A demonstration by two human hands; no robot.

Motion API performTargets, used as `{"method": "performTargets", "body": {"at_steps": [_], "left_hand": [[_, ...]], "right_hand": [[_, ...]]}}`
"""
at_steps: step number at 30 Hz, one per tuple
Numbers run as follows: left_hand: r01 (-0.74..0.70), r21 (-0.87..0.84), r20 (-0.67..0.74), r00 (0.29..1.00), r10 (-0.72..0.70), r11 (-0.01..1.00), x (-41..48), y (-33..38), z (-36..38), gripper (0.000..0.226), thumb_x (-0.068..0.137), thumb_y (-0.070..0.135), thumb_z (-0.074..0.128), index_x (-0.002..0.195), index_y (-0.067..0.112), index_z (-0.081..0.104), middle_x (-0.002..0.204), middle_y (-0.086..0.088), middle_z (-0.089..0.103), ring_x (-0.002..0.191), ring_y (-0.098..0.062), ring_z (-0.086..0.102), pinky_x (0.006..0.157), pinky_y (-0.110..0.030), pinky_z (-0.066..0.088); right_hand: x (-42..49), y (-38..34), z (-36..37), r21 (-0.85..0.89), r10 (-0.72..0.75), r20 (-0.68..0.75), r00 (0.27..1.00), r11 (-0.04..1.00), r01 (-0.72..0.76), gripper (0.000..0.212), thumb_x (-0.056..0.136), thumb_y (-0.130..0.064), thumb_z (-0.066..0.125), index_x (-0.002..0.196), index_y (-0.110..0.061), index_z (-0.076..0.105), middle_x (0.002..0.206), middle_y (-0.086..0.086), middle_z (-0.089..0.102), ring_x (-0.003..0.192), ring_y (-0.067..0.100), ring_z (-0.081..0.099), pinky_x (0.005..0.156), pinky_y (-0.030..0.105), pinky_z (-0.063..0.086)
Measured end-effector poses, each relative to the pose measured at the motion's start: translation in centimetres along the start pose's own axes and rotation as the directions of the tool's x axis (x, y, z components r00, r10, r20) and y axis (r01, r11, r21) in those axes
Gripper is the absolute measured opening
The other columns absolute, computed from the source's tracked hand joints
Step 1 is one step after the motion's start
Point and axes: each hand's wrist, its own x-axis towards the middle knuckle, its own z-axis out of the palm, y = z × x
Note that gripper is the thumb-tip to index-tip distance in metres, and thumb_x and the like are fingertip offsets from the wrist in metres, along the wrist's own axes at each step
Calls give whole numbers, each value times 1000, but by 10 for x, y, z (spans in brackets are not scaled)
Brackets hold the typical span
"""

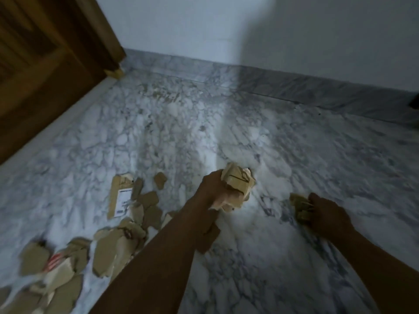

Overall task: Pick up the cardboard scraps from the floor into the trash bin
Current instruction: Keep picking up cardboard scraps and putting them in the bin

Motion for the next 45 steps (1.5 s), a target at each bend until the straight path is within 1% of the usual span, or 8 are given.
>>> {"method": "performTargets", "body": {"at_steps": [4, 10, 15, 23, 29, 36, 41, 45], "left_hand": [[50, -41, -56, 997, -52, 998, -28, -36, -23, 43, 68, 24, 87, 107, 23, 69, 93, 9, 69, 86, -8, 65, 72, -19, 50], [114, 20, -138, 984, -111, 993, -45, -73, -32, 68, 46, 49, 79, 110, 29, 69, 103, 5, 71, 101, -18, 66, 86, -31, 52], [99, -58, -126, 986, -106, 993, -49, -69, -23, 51, 48, 43, 84, 96, 37, 70, 86, 15, 72, 86, -1, 65, 65, -16, 45], [89, -128, -91, 991, -102, 988, -36, -76, -7, 56, 45, 43, 86, 98, 33, 73, 88, 11, 76, 88, -4, 69, 74, -26, 53], [71, -160, -54, 995, -81, 985, -25, -74, -15, 60, 44, 42, 90, 102, 34, 73, 95, 9, 76, 97, -12, 70, 88, -37, 57], [-65, -108, -52, 997, 60, 992, -27, -67, -39, 66, 64, 47, 84, 124, 37, 59, 115, 11, 70, 111, -9, 64, 93, -38, 53], [-14, -55, -201, 980, 2, 998, -55, -74, -68, 82, 73, 51, 78, 134, 15, 36, 125, -4, 56, 113, -25, 57, 89, -42, 51], [30, -65, -241, 969, -45, 997, -81, -96, -99, 90, 82, 41, 73, 140, -2, 22, 131, -10, 47, 117, -29, 52, 83, -39, 45]], "right_hand": [[17, 4, 6, -7, -43, 57, 997, 999, 43, 30, 79, -37, 67, 101, -42, 46, 108, 3, 51, 96, 34, 62, 71, 36, 46], [3, 0, 10, -229, -52, -7, 999, 972, 49, 9, 81, -21, 64, 76, -22, 57, 92, 4, 69, 85, 24, 67, 62, 25, 41], [11, 4, 5, -359, -142, 40, 989, 922, 147, 16, 82, -26, 64, 96, -18, 61, 105, 3, 64, 96, 23, 64, 74, 29, 46], [31, -1, -15, -422, -52, 224, 973, 895, 145, 31, 88, -49, 53, 115, -33, 50, 121, -4, 53, 122, 31, 49, 108, 55, 27], [25, 2, -8, -197, -119, 187, 975, 968, 156, 28, 89, -37, 61, 109, -19, 53, 113, 10, 55, 99, 28, 59, 70, 30, 35], [18, -38, -10, -3, -92, 279, 956, 995, 97, 49, 88, -37, 66, 132, -18, 56, 130, 5, 61, 117, 26, 59, 91, 30, 47], [8, -117, -24, 245, -226, 329, 917, 958, 149, 26, 65, -30, 87, 83, -28, 69, 89, -2, 73, 86, 19, 69, 71, 27, 51], [-17, -184, -9, 327, -339, 353, 872, 918, 224, 35, 66, -30, 89, 95, -15, 75, 93, 4, 76, 89, 20, 71, 81, 33, 54]]}}
